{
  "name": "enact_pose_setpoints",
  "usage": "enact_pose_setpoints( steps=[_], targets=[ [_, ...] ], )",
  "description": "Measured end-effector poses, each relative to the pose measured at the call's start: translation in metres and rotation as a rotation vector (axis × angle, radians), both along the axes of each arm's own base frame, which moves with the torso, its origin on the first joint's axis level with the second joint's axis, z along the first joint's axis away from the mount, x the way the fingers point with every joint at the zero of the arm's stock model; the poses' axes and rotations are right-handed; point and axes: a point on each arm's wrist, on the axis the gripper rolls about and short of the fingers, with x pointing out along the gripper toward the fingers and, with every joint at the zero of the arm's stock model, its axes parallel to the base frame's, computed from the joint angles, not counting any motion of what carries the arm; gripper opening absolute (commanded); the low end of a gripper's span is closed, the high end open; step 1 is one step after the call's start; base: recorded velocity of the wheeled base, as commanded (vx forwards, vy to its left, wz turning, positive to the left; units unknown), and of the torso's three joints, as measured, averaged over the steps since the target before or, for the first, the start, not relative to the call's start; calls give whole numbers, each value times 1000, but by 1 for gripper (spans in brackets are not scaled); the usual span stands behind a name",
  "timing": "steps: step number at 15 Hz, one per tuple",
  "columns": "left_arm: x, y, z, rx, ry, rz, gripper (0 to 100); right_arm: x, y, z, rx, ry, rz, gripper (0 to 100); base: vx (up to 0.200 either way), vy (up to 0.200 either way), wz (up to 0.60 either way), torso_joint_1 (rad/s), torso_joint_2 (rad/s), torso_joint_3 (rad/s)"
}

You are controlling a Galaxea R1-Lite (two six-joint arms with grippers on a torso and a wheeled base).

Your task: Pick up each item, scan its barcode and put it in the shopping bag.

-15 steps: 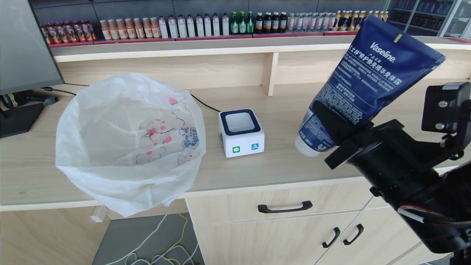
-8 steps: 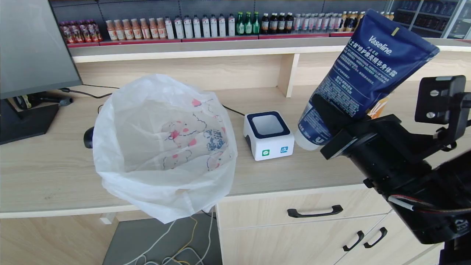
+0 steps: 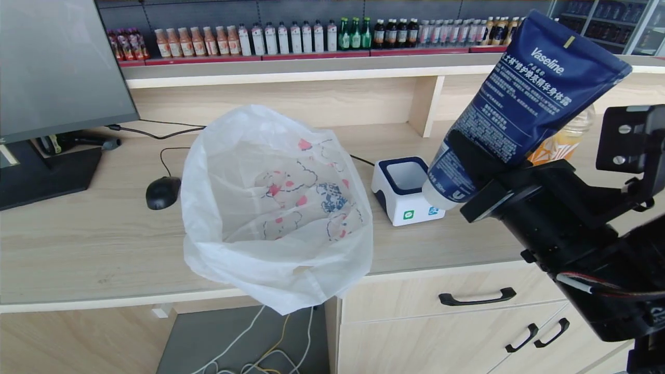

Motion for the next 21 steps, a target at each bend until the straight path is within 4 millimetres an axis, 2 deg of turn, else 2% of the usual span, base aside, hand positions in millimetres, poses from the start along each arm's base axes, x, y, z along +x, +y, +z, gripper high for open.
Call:
enact_pose_setpoints(
  steps=[4,10,17,21],
  targets=[
    [0,0,0,0,0,0,100,1,-1,0,-31,-15,-25,0,0,0,0,0,0,0],
    [0,0,0,0,0,-1,100,9,2,-6,-210,-70,-121,0,0,0,0,0,0,0],
    [0,0,0,0,0,0,100,47,-4,9,-344,-236,-180,0,0,0,0,0,0,0],
    [0,0,0,0,0,-1,100,69,-18,16,-463,-372,-161,0,0,0,0,0,0,0]
  ],
)
